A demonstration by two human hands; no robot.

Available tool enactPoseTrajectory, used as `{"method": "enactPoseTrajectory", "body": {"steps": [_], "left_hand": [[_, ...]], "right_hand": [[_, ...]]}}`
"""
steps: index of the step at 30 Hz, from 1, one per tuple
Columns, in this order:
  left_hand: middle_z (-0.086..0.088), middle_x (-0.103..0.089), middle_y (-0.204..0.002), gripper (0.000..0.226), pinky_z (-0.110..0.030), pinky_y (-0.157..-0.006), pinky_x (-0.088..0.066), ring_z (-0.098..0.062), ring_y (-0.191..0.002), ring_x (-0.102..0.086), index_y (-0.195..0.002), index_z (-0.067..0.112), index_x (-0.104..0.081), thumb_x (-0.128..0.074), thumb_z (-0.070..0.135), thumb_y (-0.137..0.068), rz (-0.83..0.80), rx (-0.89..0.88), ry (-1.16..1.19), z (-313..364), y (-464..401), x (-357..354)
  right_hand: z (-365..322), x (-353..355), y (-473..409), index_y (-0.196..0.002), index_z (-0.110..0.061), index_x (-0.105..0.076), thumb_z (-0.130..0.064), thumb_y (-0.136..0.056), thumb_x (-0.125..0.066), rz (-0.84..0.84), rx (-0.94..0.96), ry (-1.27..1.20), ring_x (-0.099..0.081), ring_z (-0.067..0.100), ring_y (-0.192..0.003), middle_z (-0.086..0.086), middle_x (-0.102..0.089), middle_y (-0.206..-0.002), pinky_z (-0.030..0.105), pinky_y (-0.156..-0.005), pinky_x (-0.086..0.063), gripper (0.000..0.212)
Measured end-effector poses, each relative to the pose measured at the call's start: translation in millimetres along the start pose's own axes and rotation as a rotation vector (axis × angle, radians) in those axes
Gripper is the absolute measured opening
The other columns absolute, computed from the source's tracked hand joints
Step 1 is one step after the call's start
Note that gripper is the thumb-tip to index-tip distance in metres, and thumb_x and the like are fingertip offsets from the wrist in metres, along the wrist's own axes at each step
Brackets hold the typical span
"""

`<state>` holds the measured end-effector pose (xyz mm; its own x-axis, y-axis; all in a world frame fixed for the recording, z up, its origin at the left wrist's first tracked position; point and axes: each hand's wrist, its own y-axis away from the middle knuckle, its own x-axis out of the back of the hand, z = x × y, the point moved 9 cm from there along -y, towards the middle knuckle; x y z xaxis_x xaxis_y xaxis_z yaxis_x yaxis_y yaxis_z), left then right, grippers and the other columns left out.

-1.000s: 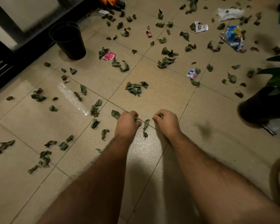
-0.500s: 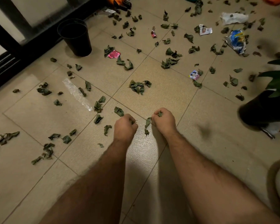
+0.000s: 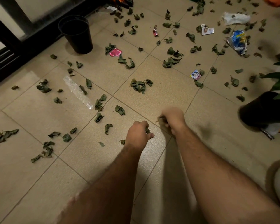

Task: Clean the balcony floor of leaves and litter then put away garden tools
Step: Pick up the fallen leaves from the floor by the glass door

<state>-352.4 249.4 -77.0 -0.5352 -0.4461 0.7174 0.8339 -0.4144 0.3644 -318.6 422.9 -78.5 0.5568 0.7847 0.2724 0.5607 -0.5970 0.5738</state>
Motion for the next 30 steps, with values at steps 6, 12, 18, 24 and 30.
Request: {"method": "enactPoseTrajectory", "body": {"steps": [6, 12, 18, 24, 30], "left_hand": [[-0.002, -0.063, -0.093, 0.007, -0.039, -0.075, -0.055, -0.021, -0.084, -0.063, -0.098, 0.015, -0.064, -0.060, 0.019, -0.094, 0.066, 0.031, -0.004, 1.4, -1.5, 10.2], [0.000, -0.071, -0.109, 0.023, -0.033, -0.085, -0.057, -0.011, -0.089, -0.065, -0.118, 0.019, -0.067, -0.056, 0.016, -0.098, 0.310, 0.215, 0.333, -47.2, 19.6, 69.0], [-0.001, -0.069, -0.112, 0.025, -0.024, -0.082, -0.047, -0.010, -0.095, -0.060, -0.119, 0.014, -0.067, -0.056, 0.026, -0.099, 0.514, 0.373, 0.341, -106.5, 63.9, 121.5], [-0.003, -0.069, -0.110, 0.034, -0.025, -0.080, -0.047, -0.009, -0.091, -0.060, -0.118, 0.016, -0.067, -0.069, 0.037, -0.091, 0.479, 0.434, 0.254, -140.6, 100.1, 118.3], [-0.003, -0.060, -0.121, 0.048, -0.028, -0.091, -0.046, -0.016, -0.106, -0.058, -0.131, 0.022, -0.061, -0.072, 0.040, -0.087, 0.330, 0.339, 0.131, -139.7, 99.0, 96.6]], "right_hand": [[1.0, -3.6, 18.1, -0.103, -0.011, -0.059, 0.004, -0.093, -0.058, -0.148, -0.109, -0.278, -0.065, 0.017, -0.060, 0.013, -0.068, -0.083, 0.026, -0.044, -0.048, 0.017], [-11.6, -53.3, 43.2, -0.090, -0.019, -0.069, -0.008, -0.093, -0.063, -0.238, 0.140, 0.265, -0.053, 0.008, -0.061, -0.002, -0.065, -0.078, 0.019, -0.050, -0.041, 0.013], [-2.2, -116.7, 95.2, -0.089, -0.026, -0.067, -0.039, -0.077, -0.081, -0.348, 0.357, 0.740, -0.060, 0.008, -0.084, -0.011, -0.066, -0.089, 0.029, -0.072, -0.051, 0.023], [11.5, -137.8, 108.1, -0.095, -0.024, -0.065, -0.042, -0.085, -0.073, -0.294, 0.532, 1.038, -0.058, 0.013, -0.084, -0.006, -0.067, -0.093, 0.029, -0.067, -0.045, 0.022], [2.7, -133.1, 89.3, -0.082, -0.012, -0.059, -0.024, -0.088, -0.064, -0.308, 0.317, 0.463, -0.052, 0.013, -0.072, 0.000, -0.059, -0.078, 0.029, -0.063, -0.045, 0.015]]}}
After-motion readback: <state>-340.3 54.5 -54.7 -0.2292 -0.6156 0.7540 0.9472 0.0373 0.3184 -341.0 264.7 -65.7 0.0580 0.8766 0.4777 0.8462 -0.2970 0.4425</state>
